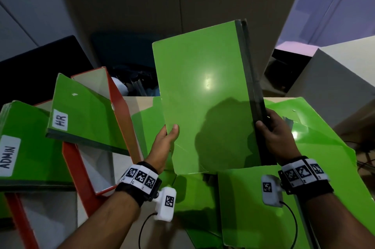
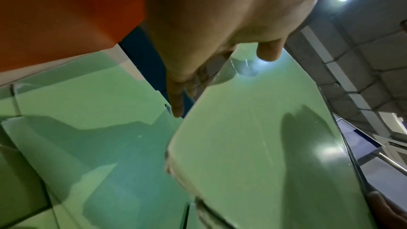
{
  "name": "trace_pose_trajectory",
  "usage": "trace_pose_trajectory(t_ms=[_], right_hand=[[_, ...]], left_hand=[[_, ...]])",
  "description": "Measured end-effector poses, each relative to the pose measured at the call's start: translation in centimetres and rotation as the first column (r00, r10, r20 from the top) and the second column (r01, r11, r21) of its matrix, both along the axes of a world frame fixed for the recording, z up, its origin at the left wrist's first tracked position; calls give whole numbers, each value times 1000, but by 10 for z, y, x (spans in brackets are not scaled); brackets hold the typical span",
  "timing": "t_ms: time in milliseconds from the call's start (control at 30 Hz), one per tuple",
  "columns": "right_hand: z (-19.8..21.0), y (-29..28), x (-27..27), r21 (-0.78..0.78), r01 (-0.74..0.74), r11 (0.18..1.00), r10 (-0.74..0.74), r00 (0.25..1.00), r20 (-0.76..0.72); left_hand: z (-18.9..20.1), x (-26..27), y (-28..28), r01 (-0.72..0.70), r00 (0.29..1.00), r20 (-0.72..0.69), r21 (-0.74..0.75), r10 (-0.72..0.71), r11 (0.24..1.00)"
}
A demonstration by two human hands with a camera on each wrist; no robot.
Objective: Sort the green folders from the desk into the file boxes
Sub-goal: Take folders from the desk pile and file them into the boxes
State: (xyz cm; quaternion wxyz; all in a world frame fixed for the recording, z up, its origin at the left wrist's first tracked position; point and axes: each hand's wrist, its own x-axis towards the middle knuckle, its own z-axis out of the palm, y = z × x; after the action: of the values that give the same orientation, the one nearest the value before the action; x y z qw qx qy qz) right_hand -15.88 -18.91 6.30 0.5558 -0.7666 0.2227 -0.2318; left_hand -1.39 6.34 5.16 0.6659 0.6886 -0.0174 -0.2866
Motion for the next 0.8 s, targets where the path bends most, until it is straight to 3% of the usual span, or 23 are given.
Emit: trace_pose_trajectory(t_ms=[100, 200, 300, 433, 533, 600, 700, 800], right_hand=[[-2, 1, 2, 81, 17, 997, -18, 1000, 21], [-7, 2, 7, -41, 49, 998, -52, 996, -66], [-13, 5, 14, -199, 51, 979, -94, 972, -214], [-12, 25, 24, -396, -117, 911, -17, 948, -318], [4, 58, 34, -249, -353, 902, 290, 922, -257], [13, 80, 41, -142, -451, 881, 420, 884, -206], [22, 98, 50, -39, -408, 912, 401, 908, -122], [28, 101, 51, 5, -328, 945, 327, 941, -91]], left_hand=[[2, 1, 1, -15, 997, -77, -70, 10, 997], [1, 4, 2, -58, 988, -152, -158, 34, 986], [9, 2, -3, -147, 989, -17, -91, 146, 985], [20, -5, -8, -30, 988, 146, -138, 50, 990], [29, -20, -16, 135, 914, 388, -12, -120, 991], [27, -28, -21, 214, 821, 520, 99, -234, 972], [26, -34, -22, 214, 716, 634, 202, -294, 956], [29, -40, -22, 275, 704, 636, 168, -317, 947]])
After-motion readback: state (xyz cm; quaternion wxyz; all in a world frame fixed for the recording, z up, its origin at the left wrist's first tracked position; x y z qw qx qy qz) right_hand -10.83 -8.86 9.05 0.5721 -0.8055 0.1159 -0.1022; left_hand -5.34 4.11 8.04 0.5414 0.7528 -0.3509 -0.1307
